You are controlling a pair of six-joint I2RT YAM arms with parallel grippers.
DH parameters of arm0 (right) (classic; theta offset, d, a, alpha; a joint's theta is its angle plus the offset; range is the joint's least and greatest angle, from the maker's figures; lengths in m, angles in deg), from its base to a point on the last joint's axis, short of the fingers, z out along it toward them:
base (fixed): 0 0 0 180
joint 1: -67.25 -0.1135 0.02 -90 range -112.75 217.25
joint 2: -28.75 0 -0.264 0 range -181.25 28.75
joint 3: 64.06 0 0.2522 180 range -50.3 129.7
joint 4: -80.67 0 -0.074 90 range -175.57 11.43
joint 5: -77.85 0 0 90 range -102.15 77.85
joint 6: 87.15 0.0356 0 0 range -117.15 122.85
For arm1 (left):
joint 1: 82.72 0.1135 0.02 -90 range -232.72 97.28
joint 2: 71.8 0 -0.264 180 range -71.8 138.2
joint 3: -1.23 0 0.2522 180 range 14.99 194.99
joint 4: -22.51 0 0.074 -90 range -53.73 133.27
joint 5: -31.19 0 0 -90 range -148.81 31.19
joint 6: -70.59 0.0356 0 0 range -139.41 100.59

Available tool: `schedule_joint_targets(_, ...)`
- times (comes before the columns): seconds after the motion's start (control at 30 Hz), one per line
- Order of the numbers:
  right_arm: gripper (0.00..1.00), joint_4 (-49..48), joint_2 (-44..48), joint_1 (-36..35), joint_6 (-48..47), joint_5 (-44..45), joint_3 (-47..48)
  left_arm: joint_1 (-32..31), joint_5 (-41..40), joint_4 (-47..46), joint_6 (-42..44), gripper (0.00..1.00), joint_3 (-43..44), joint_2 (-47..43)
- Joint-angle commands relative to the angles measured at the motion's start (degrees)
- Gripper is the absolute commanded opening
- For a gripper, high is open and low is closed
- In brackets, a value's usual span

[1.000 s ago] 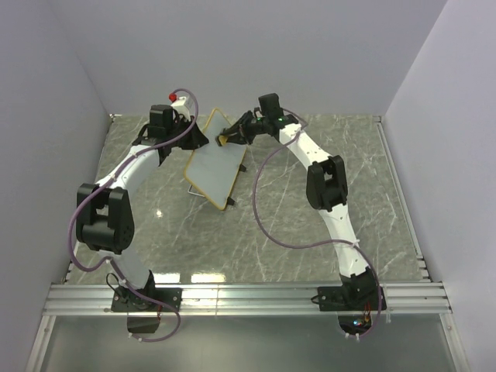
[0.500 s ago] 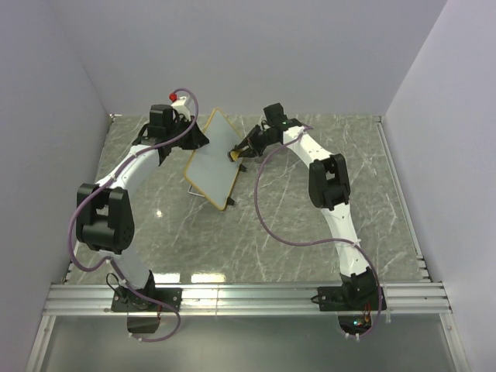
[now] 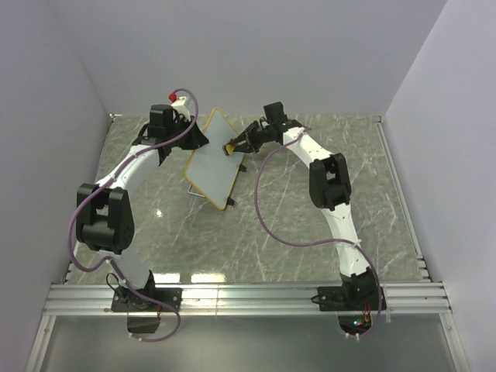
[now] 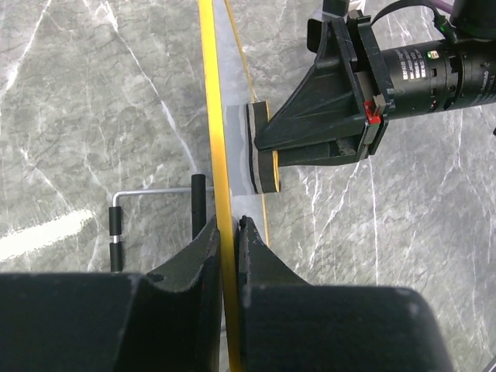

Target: Erase the whiteboard

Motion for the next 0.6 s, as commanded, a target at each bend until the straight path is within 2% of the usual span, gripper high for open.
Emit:
schedule_joint_targets(0.0,0.00,-8.74,6.99,-4.03,-1.88,-1.58,-3.90,-8.44,12.03,22.89,4.19,0.00,-6.62,6.62)
schedule_joint_targets(0.1,0.00,-6.03,15.16,-0.78,-9.34,1.66,-11.10,-8.44,10.10,22.98,3.66,0.00,-6.35,6.45)
schedule_joint_targets(0.23,0.00,2.75,26.94,4.93,-21.91,11.94,-26.27,-8.35,7.02,23.15,2.61,0.00,-6.00,6.18)
schedule_joint_targets(0.27,0.00,3.73,31.05,7.03,-26.54,16.83,-28.93,-8.44,6.24,22.98,2.08,0.01,-6.00,6.01)
schedule_joint_targets(0.33,0.00,6.36,34.24,8.45,-31.57,20.56,-35.51,-8.26,5.27,22.37,1.46,0.06,-6.09,5.66)
schedule_joint_targets(0.5,0.00,7.17,41.72,9.34,-35.55,26.63,-45.99,-8.00,0.70,22.27,-1.00,0.09,-5.48,4.87)
schedule_joint_targets(0.57,0.00,6.55,43.82,9.34,-35.47,27.42,-50.31,-7.91,-0.45,22.71,-1.87,0.13,-4.95,4.87)
